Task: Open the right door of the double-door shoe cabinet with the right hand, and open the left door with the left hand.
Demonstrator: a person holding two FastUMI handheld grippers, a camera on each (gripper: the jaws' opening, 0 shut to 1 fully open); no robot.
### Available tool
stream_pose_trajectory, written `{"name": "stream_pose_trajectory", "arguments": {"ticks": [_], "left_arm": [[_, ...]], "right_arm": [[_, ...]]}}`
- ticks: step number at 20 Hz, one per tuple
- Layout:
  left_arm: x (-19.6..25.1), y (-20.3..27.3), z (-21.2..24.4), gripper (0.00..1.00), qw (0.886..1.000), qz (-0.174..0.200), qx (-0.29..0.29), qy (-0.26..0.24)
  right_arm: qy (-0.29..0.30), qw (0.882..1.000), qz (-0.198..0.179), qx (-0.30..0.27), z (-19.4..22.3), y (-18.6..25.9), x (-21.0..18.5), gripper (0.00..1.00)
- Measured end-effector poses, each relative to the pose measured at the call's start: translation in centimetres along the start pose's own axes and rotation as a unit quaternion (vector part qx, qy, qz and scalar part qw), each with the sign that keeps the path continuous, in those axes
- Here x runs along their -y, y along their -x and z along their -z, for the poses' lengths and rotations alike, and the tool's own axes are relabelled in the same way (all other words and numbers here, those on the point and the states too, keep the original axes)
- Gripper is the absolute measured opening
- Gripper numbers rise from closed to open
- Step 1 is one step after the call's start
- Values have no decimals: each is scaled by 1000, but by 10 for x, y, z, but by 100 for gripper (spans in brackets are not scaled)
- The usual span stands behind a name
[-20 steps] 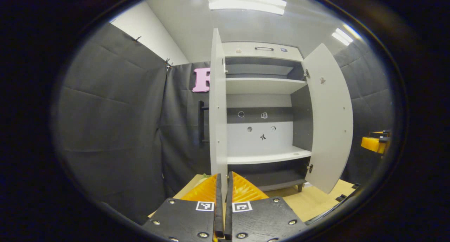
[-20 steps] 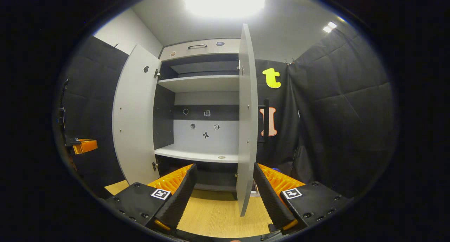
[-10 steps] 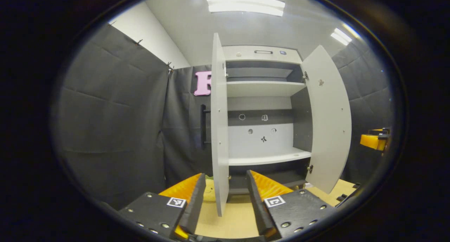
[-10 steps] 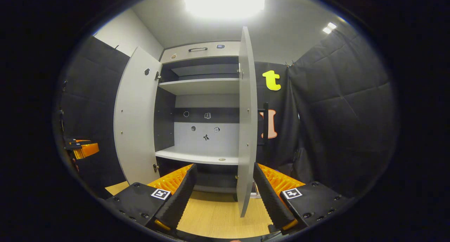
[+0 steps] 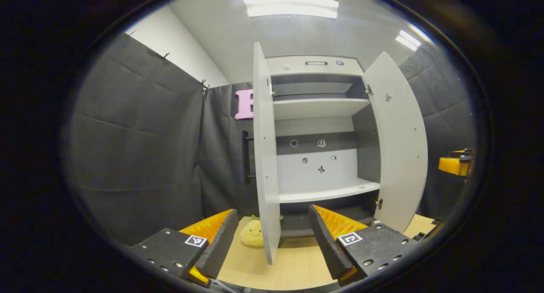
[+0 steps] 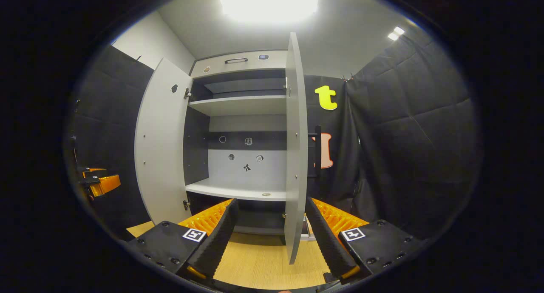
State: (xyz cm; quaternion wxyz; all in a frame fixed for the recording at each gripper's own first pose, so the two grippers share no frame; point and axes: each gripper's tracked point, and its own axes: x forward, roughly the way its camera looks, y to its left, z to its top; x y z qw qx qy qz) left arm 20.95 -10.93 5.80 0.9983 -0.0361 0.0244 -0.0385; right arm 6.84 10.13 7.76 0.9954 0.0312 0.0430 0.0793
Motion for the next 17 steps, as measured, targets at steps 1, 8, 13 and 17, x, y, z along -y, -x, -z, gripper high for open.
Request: {"name": "stream_pose_trajectory", "arguments": {"ticks": [1, 8, 13, 17], "left_arm": [[0, -1, 0, 96, 1000, 1, 2, 0], [-3, -2, -4, 95, 1000, -9, 14, -3], [-4, -4, -7, 96, 1000, -12, 24, -8], [-4, -4, -7, 96, 1000, -13, 26, -8]], "right_arm": [[0, 1000, 1, 0, 0, 0, 1, 99], [-3, 1000, 11, 0, 2, -3, 7, 99], [-4, 1000, 12, -2, 3, -7, 7, 99], [-4, 1000, 11, -3, 4, -11, 7, 99]]}}
